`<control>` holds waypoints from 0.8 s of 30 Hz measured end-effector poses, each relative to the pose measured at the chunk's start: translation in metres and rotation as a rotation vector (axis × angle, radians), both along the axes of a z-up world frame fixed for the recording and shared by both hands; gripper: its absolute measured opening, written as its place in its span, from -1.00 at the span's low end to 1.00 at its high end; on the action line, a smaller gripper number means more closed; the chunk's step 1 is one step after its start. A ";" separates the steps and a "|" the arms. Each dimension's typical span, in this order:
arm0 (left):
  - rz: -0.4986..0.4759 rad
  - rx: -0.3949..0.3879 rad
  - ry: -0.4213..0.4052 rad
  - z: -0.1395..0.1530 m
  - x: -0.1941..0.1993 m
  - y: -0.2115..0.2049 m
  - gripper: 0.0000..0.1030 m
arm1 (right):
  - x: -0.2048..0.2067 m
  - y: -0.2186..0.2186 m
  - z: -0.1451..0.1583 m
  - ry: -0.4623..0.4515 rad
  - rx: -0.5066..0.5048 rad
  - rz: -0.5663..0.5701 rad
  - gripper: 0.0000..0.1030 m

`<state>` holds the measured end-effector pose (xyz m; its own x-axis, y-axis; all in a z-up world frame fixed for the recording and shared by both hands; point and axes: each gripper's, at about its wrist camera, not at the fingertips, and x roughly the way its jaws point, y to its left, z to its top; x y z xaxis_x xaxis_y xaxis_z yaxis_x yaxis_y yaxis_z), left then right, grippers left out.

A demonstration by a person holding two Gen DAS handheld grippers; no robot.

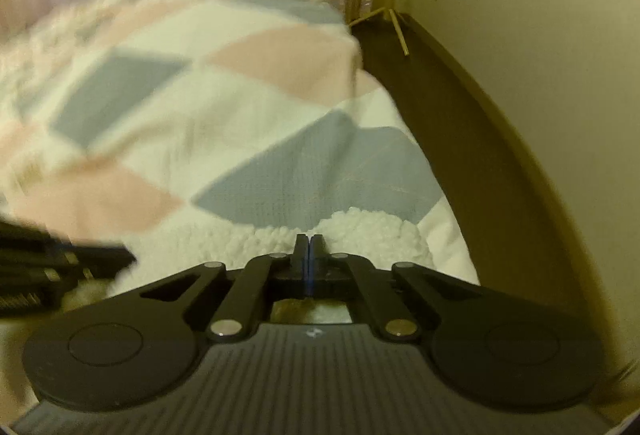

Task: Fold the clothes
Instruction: 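Lower the fleece bundle onto the quilt and open both grippers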

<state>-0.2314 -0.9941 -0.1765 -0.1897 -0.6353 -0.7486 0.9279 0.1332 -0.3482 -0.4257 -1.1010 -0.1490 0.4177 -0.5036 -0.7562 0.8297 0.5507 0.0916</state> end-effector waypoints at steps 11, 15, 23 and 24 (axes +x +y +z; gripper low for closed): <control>-0.055 -0.057 -0.025 0.043 0.006 0.031 -0.76 | -0.122 0.111 0.057 -0.117 -0.044 -0.272 -0.51; -0.103 0.022 -0.097 0.017 -0.014 0.017 -0.78 | -0.129 0.119 0.018 -0.073 0.028 -0.320 -0.46; -0.118 0.058 -0.247 0.056 -0.035 0.021 -0.49 | -0.130 0.146 0.057 -0.118 -0.009 -0.362 -0.45; -0.116 0.061 -0.262 0.061 -0.037 0.023 -0.34 | -0.129 0.150 0.056 -0.115 0.007 -0.362 -0.43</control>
<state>-0.2687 -0.9713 -0.1155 -0.0537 -0.5734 -0.8175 0.9954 0.0339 -0.0892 -0.5552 -0.9509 -0.0929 0.2958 -0.6295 -0.7185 0.9546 0.2225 0.1980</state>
